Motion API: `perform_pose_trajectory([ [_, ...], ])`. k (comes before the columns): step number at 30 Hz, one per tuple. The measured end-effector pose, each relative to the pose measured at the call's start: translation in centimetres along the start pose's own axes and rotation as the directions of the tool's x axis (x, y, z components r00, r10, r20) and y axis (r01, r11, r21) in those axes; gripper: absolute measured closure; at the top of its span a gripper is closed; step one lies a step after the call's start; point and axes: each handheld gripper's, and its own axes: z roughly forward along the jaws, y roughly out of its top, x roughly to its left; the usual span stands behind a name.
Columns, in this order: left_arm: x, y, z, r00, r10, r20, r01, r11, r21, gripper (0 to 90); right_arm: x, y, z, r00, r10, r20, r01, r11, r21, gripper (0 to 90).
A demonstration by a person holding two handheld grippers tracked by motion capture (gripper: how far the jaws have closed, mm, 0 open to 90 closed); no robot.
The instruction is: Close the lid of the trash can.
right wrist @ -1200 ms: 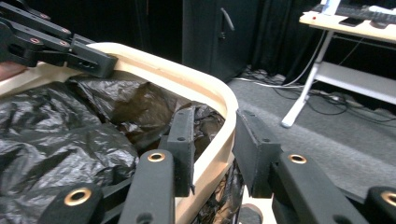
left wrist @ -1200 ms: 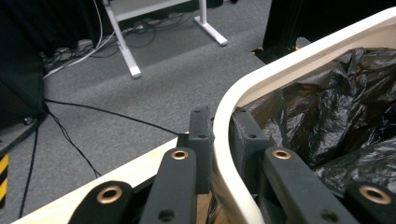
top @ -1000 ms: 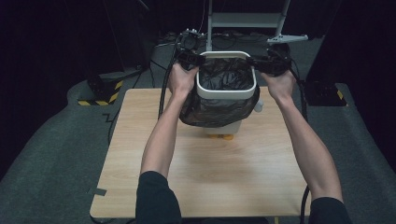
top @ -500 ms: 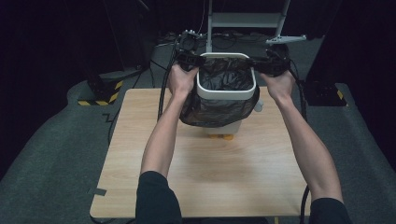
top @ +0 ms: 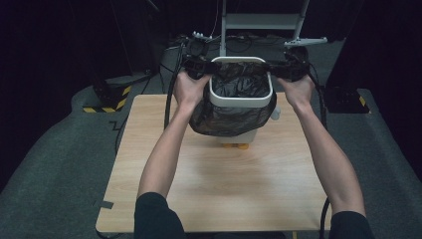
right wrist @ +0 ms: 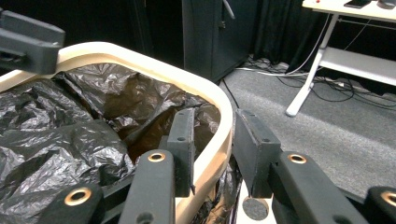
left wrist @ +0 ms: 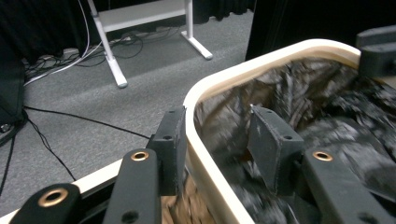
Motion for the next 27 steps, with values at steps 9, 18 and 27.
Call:
perform_pose_trajectory([
  [9,-0.3,-2.7,-1.6,0.999,-0.013,0.042,0.014,0.9998,-0.016,61.4,0.0,0.0,-0.2,1.0,-0.003,-0.004,0.003,1.0,0.01,68.1],
  [18,-0.9,-4.0,-2.8,0.998,-0.005,0.063,0.009,0.9985,-0.055,65.1,-0.1,0.0,-0.1,0.9999,-0.003,-0.01,0.003,1.0,0.016,68.0],
  [27,-0.5,-5.0,-2.6,0.9965,-0.021,0.081,0.027,0.9971,-0.071,66.2,0.0,-0.3,0.3,0.9998,-0.016,-0.015,0.017,0.999,0.031,68.4],
])
